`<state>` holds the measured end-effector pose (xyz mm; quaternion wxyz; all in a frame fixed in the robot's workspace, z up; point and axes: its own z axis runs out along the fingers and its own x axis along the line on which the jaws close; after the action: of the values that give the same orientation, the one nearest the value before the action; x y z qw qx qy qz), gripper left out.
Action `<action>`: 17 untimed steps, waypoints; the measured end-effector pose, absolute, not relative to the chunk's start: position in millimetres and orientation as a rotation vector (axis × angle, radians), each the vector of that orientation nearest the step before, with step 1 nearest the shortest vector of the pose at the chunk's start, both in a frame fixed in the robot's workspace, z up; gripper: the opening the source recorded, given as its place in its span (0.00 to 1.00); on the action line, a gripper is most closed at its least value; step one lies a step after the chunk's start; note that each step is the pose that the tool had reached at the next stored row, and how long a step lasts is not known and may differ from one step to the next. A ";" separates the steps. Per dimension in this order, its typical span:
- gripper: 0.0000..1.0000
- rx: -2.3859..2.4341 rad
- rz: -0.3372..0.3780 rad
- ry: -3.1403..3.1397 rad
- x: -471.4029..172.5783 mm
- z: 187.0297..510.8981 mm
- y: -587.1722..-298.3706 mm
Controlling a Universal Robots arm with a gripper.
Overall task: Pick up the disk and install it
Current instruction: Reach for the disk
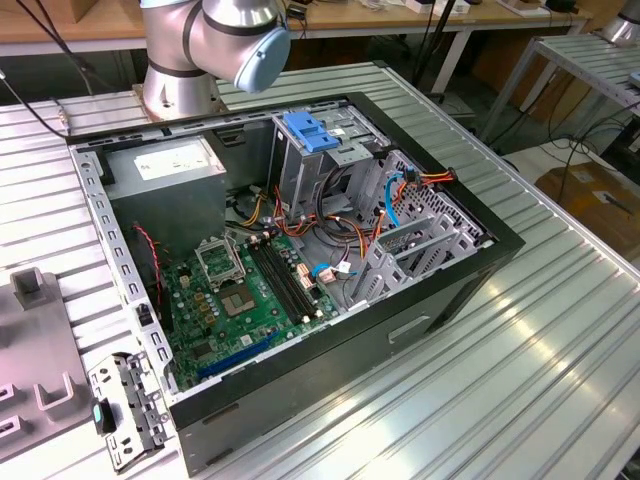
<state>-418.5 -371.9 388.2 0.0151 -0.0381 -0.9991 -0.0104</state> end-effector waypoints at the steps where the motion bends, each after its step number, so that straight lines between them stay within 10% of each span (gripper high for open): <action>1: 0.11 -0.119 -0.032 -3.109 -421.0 388.2 -371.9; 17: 0.11 -0.119 -0.032 -3.109 -464.7 388.1 -370.6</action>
<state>-464.7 -370.6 388.1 0.0151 -0.0381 -0.9991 -0.0104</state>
